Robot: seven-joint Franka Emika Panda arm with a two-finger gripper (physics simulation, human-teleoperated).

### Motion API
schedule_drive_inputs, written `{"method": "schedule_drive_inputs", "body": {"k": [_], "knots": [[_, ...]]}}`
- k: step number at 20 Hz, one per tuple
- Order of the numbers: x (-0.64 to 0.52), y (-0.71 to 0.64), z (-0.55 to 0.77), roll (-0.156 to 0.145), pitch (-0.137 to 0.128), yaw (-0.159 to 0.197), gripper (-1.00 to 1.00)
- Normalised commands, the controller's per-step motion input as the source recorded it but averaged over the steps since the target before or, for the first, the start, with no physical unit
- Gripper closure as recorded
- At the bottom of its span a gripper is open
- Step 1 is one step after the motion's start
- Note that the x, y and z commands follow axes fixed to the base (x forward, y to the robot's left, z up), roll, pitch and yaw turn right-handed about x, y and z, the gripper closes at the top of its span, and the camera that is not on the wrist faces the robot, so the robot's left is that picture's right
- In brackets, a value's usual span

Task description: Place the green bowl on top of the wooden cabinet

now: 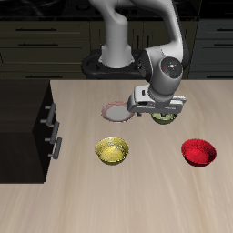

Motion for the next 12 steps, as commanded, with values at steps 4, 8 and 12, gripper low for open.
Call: {"method": "schedule_drive_inputs", "body": {"k": [4,8,12], "knots": [[-0.03,0.04,-0.18,0.014,0.044,-0.025,-1.00],[-0.02,-0.06,-0.22,-0.017,0.106,-0.113,1.00],[-0.02,0.06,0.01,0.067,-0.021,0.017,1.00]]}}
